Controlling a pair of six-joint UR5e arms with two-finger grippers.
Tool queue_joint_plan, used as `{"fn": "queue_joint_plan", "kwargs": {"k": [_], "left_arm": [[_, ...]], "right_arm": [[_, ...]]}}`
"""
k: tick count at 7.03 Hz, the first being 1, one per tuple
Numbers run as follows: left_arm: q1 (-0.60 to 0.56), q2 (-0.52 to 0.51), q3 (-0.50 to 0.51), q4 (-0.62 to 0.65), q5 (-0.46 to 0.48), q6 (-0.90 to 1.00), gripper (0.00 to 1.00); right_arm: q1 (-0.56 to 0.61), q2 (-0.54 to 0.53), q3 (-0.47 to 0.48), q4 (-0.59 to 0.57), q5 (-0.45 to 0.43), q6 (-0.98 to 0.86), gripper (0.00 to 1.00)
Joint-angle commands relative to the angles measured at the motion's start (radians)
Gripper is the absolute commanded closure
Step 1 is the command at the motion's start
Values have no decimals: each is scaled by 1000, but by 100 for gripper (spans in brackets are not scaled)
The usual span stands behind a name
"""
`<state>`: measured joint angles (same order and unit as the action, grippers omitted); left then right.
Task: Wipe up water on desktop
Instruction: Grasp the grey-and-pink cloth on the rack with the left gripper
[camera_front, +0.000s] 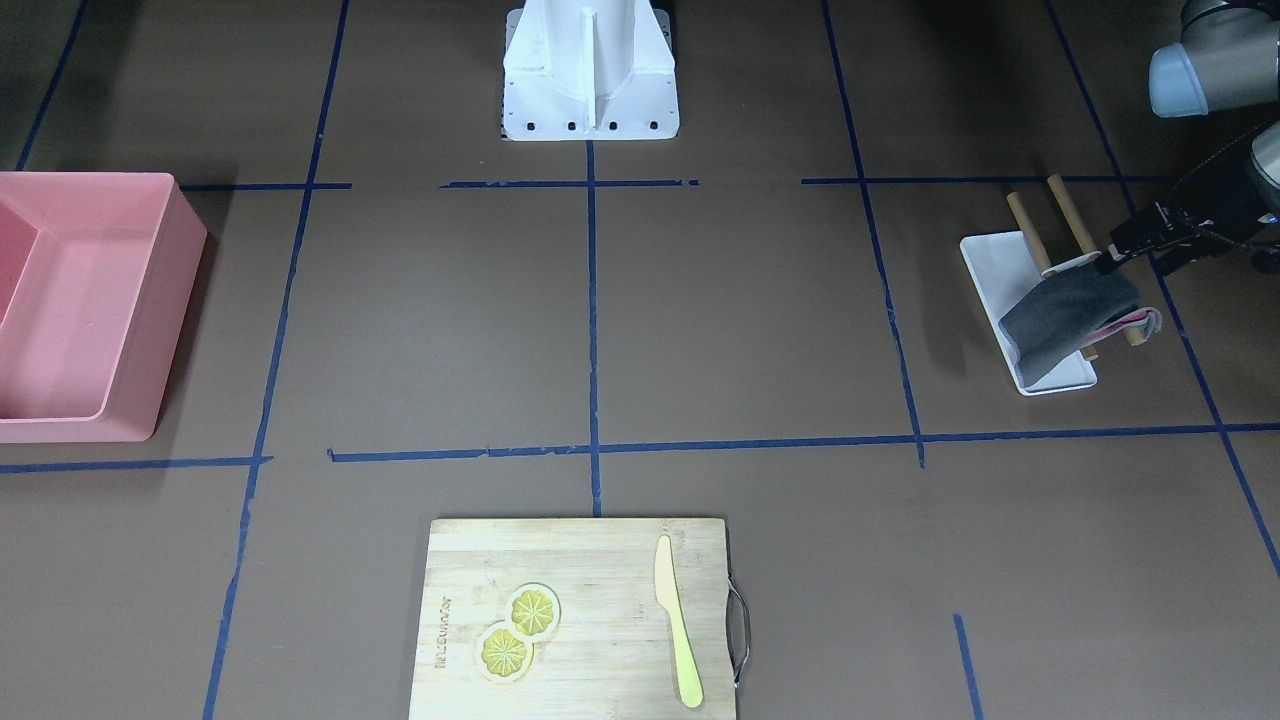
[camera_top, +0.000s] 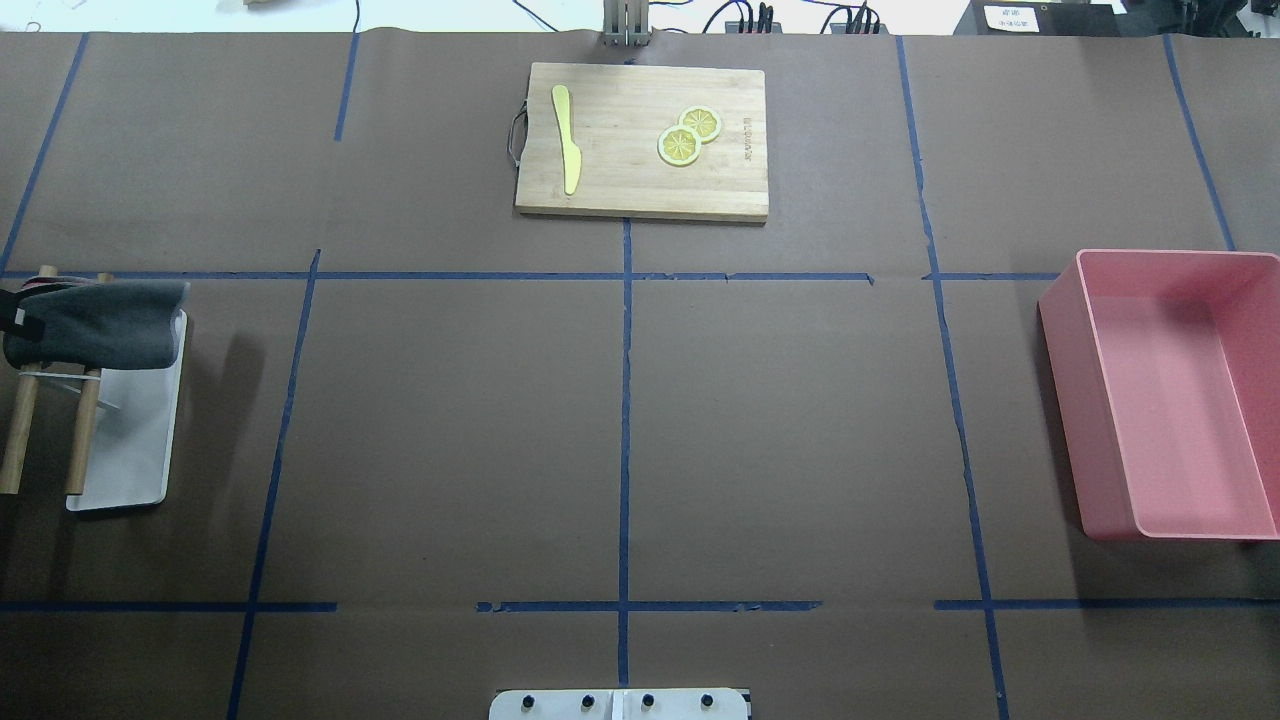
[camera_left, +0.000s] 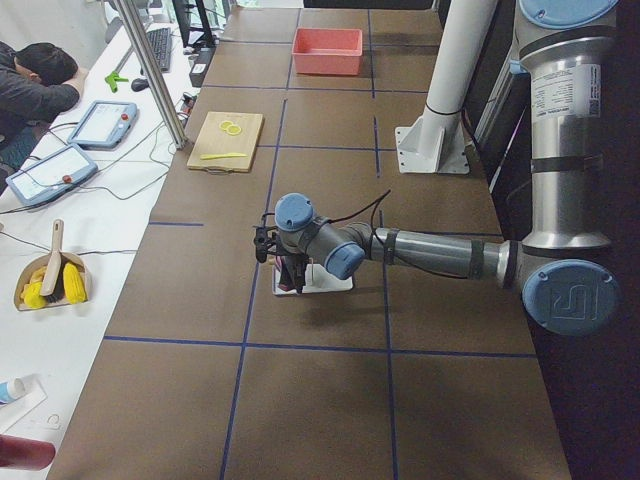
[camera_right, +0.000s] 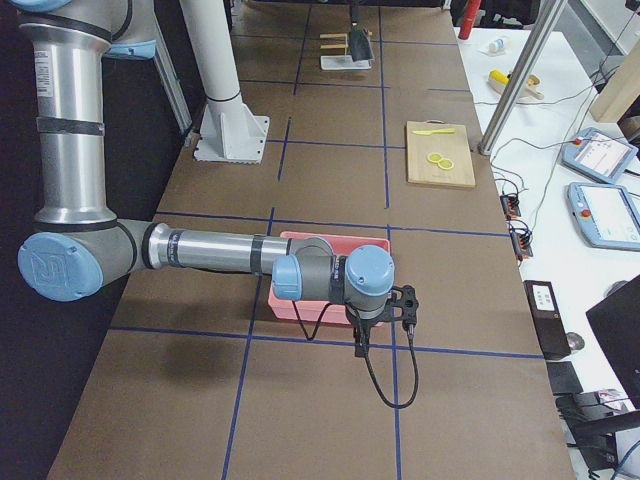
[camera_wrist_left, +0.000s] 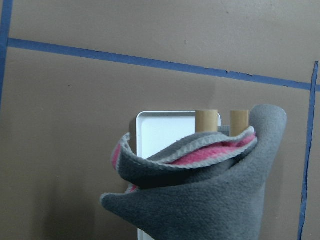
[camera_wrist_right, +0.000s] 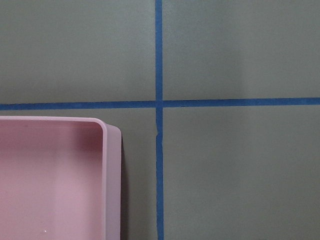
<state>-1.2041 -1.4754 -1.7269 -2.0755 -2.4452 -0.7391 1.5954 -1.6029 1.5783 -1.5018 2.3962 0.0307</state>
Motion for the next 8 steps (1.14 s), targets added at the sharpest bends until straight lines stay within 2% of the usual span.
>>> {"fn": "queue_joint_plan", "kwargs": {"k": [1, 4, 5, 8], "left_arm": [[1, -20, 26, 0, 0, 4, 3], [1, -34, 35, -2, 0, 6, 16], [0, -33, 29, -2, 0, 7, 29], [0, -34, 33, -2, 0, 9, 45]], "right_arm": [[0, 0, -1, 0, 0, 0, 0], [0, 0, -3, 0, 0, 0, 0], [0, 0, -3, 0, 0, 0, 0], [0, 0, -3, 0, 0, 0, 0]]}}
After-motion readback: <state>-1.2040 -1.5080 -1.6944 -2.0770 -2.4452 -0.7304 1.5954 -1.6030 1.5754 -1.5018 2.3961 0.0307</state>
